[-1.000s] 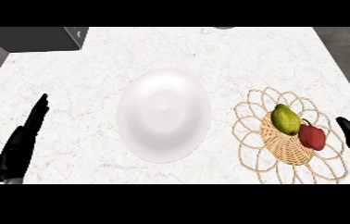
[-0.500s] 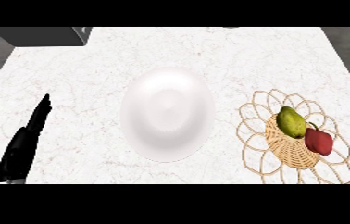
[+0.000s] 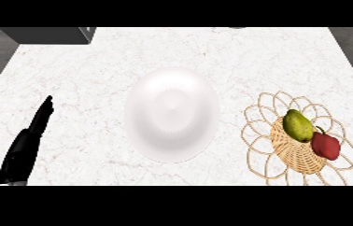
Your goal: Pick the bell pepper from the placemat and place it in the plate
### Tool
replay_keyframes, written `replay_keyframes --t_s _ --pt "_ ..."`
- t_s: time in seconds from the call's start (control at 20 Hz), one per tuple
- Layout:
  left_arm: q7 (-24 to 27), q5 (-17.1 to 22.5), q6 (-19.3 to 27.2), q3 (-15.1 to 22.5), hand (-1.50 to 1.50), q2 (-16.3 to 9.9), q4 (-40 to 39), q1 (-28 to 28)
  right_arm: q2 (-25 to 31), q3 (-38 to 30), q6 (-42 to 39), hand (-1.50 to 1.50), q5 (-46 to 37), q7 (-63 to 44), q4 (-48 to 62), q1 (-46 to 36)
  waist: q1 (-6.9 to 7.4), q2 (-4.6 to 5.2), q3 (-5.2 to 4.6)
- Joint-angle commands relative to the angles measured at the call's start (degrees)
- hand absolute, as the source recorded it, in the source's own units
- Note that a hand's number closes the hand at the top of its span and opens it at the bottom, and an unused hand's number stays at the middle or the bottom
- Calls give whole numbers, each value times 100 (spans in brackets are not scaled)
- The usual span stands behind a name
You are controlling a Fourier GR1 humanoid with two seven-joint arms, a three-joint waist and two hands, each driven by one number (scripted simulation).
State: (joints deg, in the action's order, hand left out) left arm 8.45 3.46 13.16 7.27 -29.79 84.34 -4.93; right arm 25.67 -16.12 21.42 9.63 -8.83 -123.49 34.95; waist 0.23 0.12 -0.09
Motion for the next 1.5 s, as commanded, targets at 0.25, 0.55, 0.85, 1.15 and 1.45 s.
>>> replay_keyframes --t_s 0.25,0.55,0.85,1.15,1.45 --pt "-141 -242 -64 -102 0 143 -128 272 947 139 -866 -150 -213 -1382 942 -1090 24 3 8" --pt "260 -367 -51 -78 0 420 -271 1 1307 225 -1722 -150 -373 -1517 1586 -1211 16 -5 8" --pt "-107 -583 -111 -201 0 570 95 -59 872 480 -2045 -150 -884 -1390 2115 -1866 -2 -11 9" --pt "-158 -614 -438 -569 0 511 199 -65 441 634 -2425 -150 -1265 -956 2649 -2060 -17 -15 9" --pt "-132 -908 -551 -555 0 780 425 -381 368 397 -2832 -150 -1434 -879 3310 -2532 -8 -15 9"
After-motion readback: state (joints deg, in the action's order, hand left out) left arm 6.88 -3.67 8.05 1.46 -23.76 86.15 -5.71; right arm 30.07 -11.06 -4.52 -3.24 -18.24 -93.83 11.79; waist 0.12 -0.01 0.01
